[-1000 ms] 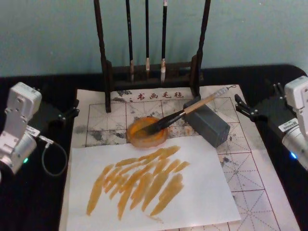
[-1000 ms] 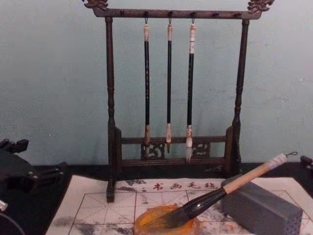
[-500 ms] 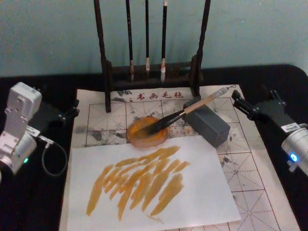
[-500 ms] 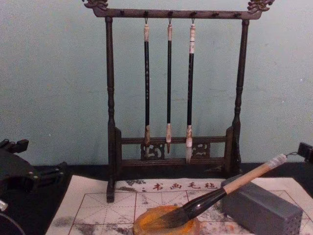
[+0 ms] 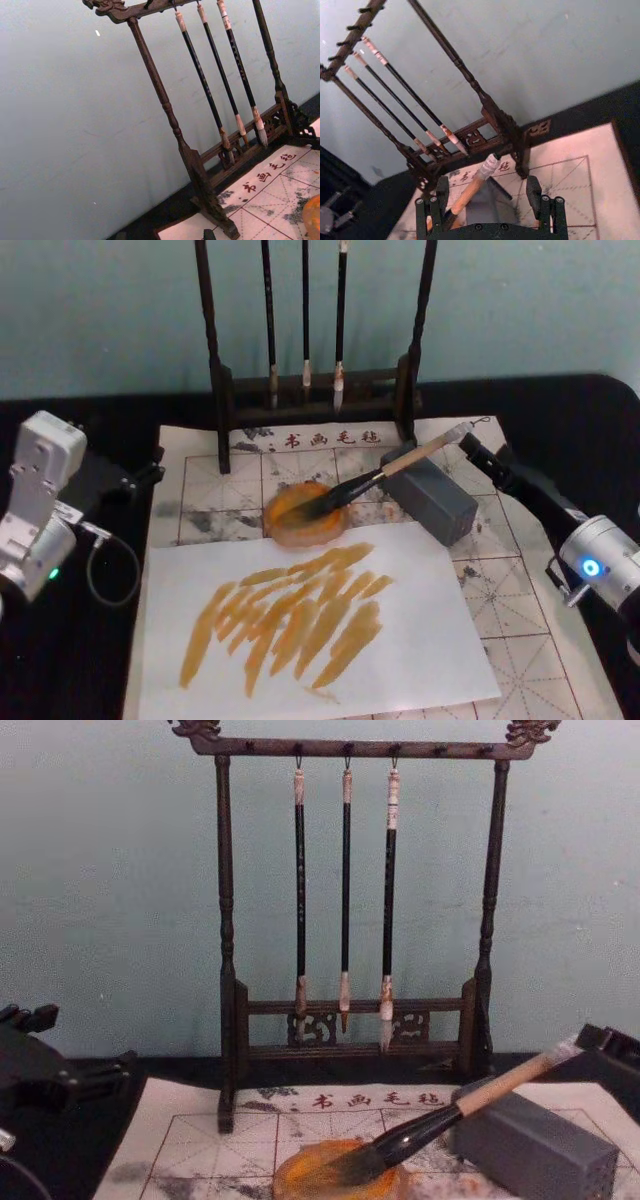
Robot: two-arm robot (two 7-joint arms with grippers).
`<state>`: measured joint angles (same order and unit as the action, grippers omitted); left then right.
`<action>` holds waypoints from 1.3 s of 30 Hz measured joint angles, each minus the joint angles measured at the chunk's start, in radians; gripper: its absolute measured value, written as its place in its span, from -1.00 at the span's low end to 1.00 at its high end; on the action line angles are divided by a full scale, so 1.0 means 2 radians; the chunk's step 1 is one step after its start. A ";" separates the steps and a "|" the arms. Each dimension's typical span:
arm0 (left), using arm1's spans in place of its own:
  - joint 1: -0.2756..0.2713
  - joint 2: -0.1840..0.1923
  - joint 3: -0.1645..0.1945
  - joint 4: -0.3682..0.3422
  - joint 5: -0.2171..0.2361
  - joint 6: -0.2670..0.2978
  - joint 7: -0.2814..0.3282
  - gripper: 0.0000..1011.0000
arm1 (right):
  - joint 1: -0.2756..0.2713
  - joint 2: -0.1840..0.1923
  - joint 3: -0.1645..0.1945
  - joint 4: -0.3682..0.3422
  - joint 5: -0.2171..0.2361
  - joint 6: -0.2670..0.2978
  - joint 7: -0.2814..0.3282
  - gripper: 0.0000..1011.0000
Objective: Pick up the brush from the inkstone, write on the paper, then place the brush back to its original position.
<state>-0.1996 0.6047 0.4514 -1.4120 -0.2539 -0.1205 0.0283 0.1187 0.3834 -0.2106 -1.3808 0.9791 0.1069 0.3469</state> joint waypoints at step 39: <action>0.000 0.000 0.000 0.000 0.000 0.000 0.000 0.98 | 0.089 -0.052 -0.029 0.141 0.131 0.028 0.065 0.98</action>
<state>-0.1995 0.6047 0.4514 -1.4119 -0.2539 -0.1205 0.0283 0.2957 0.2795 -0.2688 -1.0979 1.2408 0.1624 0.4768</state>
